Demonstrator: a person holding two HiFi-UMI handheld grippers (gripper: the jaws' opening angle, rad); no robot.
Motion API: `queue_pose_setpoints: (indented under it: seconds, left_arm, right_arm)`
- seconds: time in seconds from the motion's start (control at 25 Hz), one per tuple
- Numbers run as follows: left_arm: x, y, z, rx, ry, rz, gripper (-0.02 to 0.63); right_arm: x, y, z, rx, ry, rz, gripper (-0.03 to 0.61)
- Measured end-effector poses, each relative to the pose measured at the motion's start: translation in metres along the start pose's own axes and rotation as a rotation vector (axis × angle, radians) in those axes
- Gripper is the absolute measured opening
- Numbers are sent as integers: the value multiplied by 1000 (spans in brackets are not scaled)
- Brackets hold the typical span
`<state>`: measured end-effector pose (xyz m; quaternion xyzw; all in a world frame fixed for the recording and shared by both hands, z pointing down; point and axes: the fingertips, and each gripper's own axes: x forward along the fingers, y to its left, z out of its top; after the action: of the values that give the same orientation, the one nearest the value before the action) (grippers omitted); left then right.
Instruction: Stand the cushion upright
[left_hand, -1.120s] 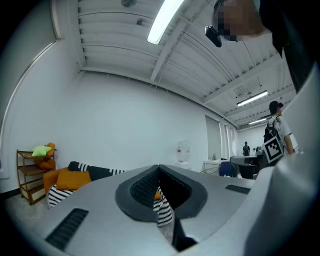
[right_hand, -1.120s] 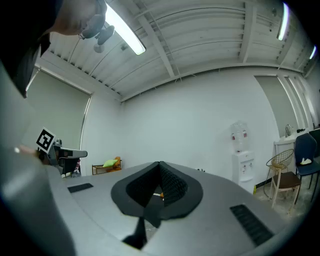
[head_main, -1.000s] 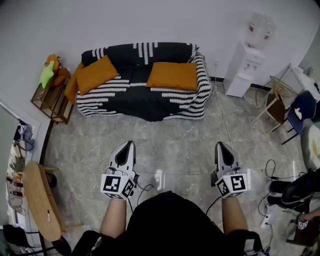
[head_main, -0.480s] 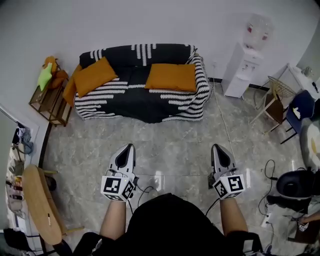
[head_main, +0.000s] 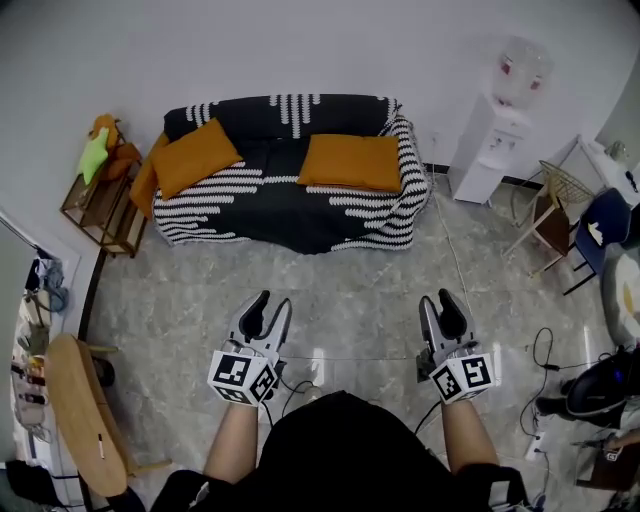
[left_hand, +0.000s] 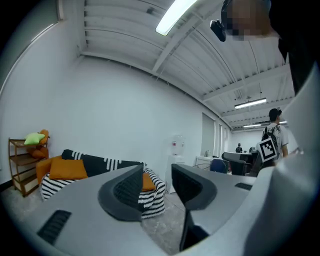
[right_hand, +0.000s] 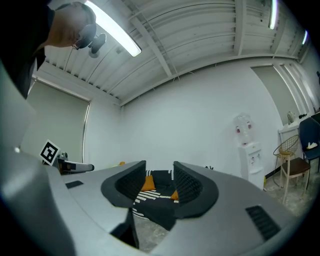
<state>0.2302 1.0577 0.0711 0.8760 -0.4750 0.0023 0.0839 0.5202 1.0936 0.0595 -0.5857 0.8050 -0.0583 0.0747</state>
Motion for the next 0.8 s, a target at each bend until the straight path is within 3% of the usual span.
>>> queue_pose_setpoints:
  seconds: [0.04, 0.12, 0.4, 0.52, 0.8]
  left_arm:
    - [1, 3, -1, 3, 11, -7, 206]
    - [2, 10, -1, 13, 21, -15, 252]
    - [-2, 41, -1, 57, 55, -50, 282]
    - [-1, 59, -7, 37, 72, -49, 282]
    - [29, 73, -10, 34, 95, -68, 273]
  right_arm:
    - [4, 4, -1, 0, 1, -3, 214]
    - [14, 12, -3, -3, 5, -16, 268]
    - [44, 49, -14, 16, 27, -28, 282]
    - [53, 61, -21, 0, 41, -13, 282]
    - [79, 30, -25, 6, 52, -50, 282]
